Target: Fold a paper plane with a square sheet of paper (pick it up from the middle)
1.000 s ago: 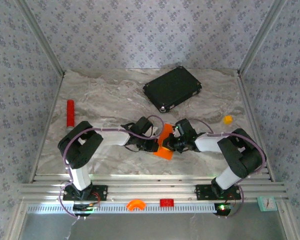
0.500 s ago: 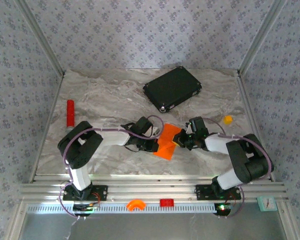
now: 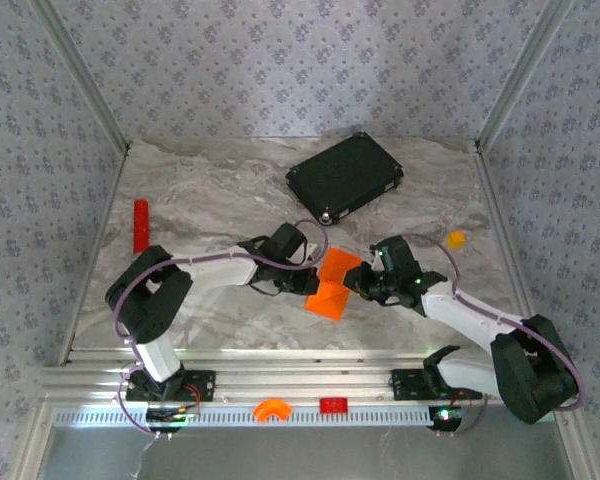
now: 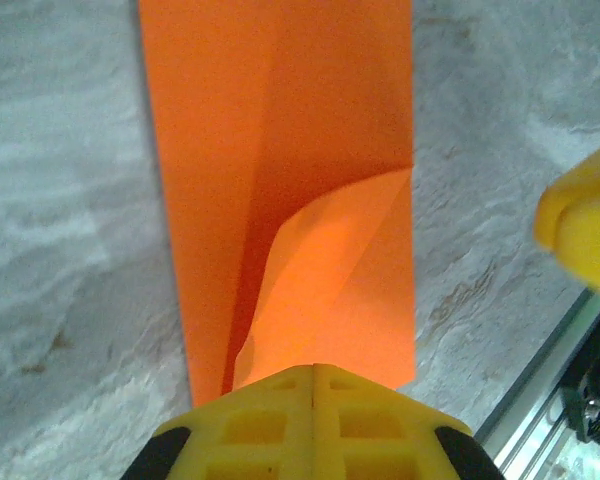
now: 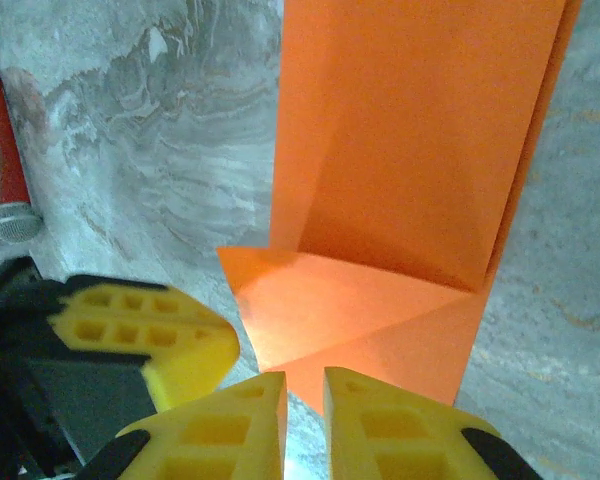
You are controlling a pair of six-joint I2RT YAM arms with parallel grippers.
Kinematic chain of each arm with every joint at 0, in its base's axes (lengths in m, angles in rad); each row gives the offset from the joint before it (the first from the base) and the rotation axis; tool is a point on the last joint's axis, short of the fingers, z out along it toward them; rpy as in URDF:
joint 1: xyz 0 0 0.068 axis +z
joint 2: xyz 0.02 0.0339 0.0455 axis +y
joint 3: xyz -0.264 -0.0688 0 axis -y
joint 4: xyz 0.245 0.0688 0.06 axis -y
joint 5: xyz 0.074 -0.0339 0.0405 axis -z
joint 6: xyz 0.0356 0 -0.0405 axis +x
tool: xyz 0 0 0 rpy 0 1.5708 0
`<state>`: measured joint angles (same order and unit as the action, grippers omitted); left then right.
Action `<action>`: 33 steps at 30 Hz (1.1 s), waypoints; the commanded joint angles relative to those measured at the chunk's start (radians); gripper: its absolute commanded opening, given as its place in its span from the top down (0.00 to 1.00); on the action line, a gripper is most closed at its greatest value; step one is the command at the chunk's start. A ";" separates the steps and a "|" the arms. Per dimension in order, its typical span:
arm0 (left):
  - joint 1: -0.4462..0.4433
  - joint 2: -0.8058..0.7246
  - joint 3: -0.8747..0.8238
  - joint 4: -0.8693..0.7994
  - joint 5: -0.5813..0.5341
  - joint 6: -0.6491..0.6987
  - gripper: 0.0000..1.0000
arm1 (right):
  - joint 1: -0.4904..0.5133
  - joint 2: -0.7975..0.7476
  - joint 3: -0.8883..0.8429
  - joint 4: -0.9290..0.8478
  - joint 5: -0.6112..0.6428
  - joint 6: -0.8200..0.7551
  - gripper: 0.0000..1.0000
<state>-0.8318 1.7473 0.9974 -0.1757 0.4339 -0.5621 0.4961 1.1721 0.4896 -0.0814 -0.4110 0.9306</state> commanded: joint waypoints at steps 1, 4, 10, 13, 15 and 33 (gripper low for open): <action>0.004 0.070 0.042 -0.018 0.022 0.018 0.97 | 0.027 -0.009 0.013 -0.096 0.034 0.013 0.81; 0.005 0.106 0.039 -0.023 0.021 0.014 0.98 | 0.055 -0.005 0.026 -0.143 0.055 0.018 0.79; 0.006 0.115 0.004 -0.014 0.014 0.010 1.00 | 0.099 0.021 0.033 -0.188 0.079 0.070 0.75; 0.005 0.115 -0.006 -0.002 0.015 0.001 1.00 | 0.122 0.053 0.054 -0.203 0.074 0.077 0.75; 0.005 0.115 -0.009 0.009 0.018 -0.006 1.00 | 0.146 0.075 0.078 -0.214 0.083 0.077 0.75; 0.006 0.107 -0.013 0.015 0.022 -0.015 1.00 | 0.234 0.181 0.045 -0.091 0.091 0.205 0.57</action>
<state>-0.8253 1.8595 1.0058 -0.1341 0.4595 -0.5701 0.7216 1.3281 0.5488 -0.2142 -0.3107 1.1011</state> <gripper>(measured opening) 0.064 0.428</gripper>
